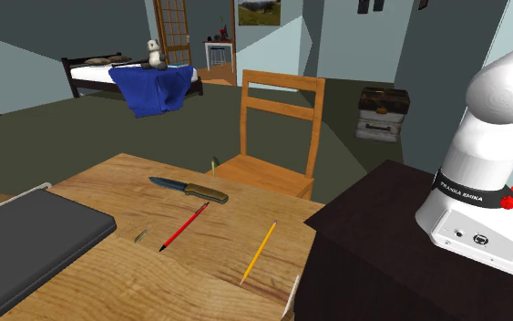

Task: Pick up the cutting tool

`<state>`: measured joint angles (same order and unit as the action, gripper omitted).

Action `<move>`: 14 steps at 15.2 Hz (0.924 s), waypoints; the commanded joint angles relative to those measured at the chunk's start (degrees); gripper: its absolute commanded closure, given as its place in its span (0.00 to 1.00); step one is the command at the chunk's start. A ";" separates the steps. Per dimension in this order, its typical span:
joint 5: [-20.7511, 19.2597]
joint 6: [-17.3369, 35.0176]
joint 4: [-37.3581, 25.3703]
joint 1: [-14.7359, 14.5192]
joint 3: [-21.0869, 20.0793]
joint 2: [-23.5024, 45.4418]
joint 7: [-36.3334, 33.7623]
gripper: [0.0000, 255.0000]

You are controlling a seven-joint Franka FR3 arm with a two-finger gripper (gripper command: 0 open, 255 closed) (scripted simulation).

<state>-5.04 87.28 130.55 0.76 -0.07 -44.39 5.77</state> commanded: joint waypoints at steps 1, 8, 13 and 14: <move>0.00 0.00 0.00 0.00 0.00 0.00 0.00 0.00; 3.77 10.37 5.38 -2.22 -4.86 5.51 -5.80 0.00; 5.88 18.03 7.15 -3.71 -8.44 11.57 -9.74 0.00; 6.22 19.55 7.29 -3.98 -9.16 12.98 -10.53 0.00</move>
<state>0.90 105.05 137.95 -3.04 -8.58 -33.25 -4.05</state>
